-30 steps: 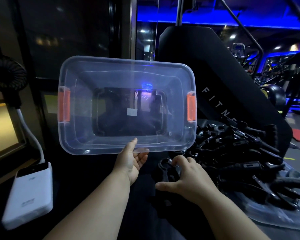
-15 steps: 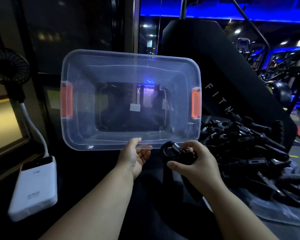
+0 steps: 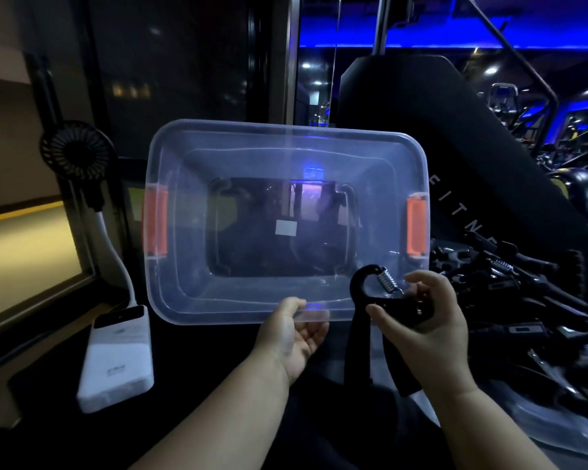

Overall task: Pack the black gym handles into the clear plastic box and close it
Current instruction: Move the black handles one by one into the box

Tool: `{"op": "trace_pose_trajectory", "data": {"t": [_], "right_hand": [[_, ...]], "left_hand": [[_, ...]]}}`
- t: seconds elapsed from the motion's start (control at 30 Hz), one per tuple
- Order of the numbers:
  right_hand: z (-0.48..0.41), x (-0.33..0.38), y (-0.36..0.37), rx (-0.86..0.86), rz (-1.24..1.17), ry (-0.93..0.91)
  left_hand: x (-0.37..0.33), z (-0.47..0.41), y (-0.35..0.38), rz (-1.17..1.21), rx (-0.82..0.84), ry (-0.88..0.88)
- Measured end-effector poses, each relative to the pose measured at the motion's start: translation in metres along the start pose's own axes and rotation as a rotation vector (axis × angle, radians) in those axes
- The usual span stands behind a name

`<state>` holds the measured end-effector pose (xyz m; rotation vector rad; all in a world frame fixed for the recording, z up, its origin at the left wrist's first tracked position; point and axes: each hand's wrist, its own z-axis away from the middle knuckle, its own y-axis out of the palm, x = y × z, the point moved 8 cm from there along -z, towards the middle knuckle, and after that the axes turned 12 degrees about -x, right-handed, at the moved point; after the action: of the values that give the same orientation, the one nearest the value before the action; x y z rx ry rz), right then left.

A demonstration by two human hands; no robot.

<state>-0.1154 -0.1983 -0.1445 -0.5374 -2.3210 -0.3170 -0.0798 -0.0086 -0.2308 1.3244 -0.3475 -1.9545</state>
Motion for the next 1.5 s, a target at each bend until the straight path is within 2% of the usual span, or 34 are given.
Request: {"op": "trace_pose_trajectory", "data": {"t": [0.4,0.53,0.87,0.97,1.17,1.4,1.5], "right_hand": [[-0.001,0.002,-0.007,-0.068,-0.085,0.101],[-0.009,0.004,-0.003,-0.073,-0.086,0.078],[-0.05,0.024,0.022,-0.167,-0.072,0.081],[-0.07,0.028,0.04,-0.188,0.091,0.021],[-0.085,-0.005,0.09,0.032,0.43,0.008],[-0.097,-0.031,0.108,0.137,0.721,0.031],[-0.104,-0.034,0.114,0.191,0.84,-0.031]], "left_hand": [[0.001,0.014,-0.006,0.055,0.1,0.003],[0.001,0.015,-0.005,0.045,0.131,-0.008],[0.0,0.012,-0.003,0.094,0.1,-0.022],[0.0,0.015,-0.001,0.108,0.118,-0.026],[-0.005,0.017,-0.005,0.145,0.086,-0.024],[-0.006,0.014,-0.006,0.172,0.041,-0.013],[-0.006,0.014,-0.007,0.179,0.04,-0.022]]}}
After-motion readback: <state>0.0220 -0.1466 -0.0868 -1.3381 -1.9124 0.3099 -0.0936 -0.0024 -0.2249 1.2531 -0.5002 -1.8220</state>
